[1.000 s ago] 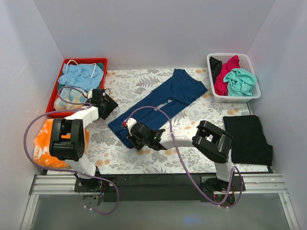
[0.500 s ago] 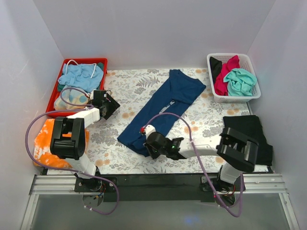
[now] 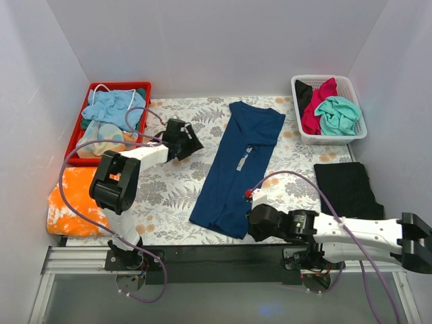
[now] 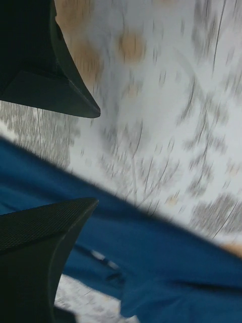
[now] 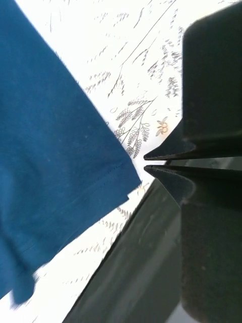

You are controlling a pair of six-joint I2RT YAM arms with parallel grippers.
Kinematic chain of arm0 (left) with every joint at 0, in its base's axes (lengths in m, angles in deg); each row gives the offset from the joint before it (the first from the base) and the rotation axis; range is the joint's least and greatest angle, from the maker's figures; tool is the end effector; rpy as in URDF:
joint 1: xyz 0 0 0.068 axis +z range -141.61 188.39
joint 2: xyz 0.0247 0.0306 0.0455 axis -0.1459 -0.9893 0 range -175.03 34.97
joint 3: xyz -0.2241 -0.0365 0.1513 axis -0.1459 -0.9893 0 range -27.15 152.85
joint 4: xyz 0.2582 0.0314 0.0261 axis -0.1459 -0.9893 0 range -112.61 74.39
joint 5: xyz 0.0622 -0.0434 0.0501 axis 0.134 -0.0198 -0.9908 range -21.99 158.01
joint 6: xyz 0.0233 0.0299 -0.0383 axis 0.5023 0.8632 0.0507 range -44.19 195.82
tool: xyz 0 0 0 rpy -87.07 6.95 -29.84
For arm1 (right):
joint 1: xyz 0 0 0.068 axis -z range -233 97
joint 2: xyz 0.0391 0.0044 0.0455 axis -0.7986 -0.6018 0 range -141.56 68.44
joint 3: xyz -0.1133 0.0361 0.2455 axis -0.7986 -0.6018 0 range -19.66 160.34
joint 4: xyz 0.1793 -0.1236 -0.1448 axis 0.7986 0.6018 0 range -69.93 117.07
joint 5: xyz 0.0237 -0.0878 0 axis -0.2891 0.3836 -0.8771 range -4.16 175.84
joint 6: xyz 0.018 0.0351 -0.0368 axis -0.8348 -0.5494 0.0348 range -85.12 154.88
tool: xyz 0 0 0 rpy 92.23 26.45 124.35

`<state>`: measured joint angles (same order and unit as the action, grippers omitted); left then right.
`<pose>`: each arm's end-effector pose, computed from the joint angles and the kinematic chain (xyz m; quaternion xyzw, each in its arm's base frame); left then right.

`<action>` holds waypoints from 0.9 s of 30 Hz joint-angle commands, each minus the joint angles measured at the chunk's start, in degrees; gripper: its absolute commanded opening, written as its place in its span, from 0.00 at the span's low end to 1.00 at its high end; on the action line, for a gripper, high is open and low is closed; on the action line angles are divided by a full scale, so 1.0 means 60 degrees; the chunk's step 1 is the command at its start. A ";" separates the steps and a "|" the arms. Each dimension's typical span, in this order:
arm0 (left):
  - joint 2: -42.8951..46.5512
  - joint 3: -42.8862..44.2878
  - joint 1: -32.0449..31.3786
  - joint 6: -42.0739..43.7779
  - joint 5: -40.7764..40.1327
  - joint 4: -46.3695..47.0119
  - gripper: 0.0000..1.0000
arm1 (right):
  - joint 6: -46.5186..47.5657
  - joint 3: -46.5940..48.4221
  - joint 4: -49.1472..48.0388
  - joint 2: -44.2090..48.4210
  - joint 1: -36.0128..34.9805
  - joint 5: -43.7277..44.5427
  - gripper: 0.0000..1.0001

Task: Fold and stack the t-shirts
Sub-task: Rotate the tshirt 90 degrees

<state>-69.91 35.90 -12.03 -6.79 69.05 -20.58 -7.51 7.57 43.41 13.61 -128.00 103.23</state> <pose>0.3608 -0.1351 0.1701 -0.4773 0.7979 -0.2934 0.2225 0.0571 0.1721 0.1851 -0.2130 0.9084 0.2084 0.2934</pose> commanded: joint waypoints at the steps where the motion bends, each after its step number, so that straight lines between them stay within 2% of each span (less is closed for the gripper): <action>1: -0.0243 0.0785 -0.0974 0.0350 0.0908 0.0694 0.63 | -0.1035 0.0370 0.1120 0.1240 -0.0200 0.1422 0.14; 3: -0.0434 0.1049 -0.1341 0.0350 0.1115 0.1075 0.63 | -0.1006 0.0530 0.1208 0.1199 -0.0200 0.1774 0.15; 10: -0.1957 0.2294 -0.1825 0.0394 0.1892 0.2000 0.63 | -0.0816 0.1410 0.1253 -0.0924 -0.0273 0.2375 0.14; 17: -0.3305 0.3656 -0.1928 0.0467 0.1952 0.2601 0.63 | -0.0932 0.1235 0.0725 -0.1028 -0.0288 0.2712 0.14; 20: -0.3876 0.4388 -0.1928 0.0409 0.1470 0.2062 0.63 | -0.1050 0.1059 0.0711 -0.0809 -0.0288 0.2800 0.14; 21: -0.3993 0.4593 -0.1913 0.0336 0.1236 0.1392 0.63 | -0.1050 0.1015 0.0725 -0.0721 -0.0288 0.2800 0.14; 25: -0.3952 0.4844 -0.1913 -0.0264 -0.1248 -0.0325 0.64 | -0.1079 0.0883 0.0740 -0.0647 -0.0273 0.2903 0.14; 27: -0.3805 0.4713 -0.1899 -0.0600 -0.2044 -0.1013 0.64 | -0.1065 0.0897 0.0740 -0.0676 -0.0273 0.3005 0.15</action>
<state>-94.83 64.18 -23.62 -7.14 71.61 -13.83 -12.78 13.29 48.72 8.96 -129.51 118.24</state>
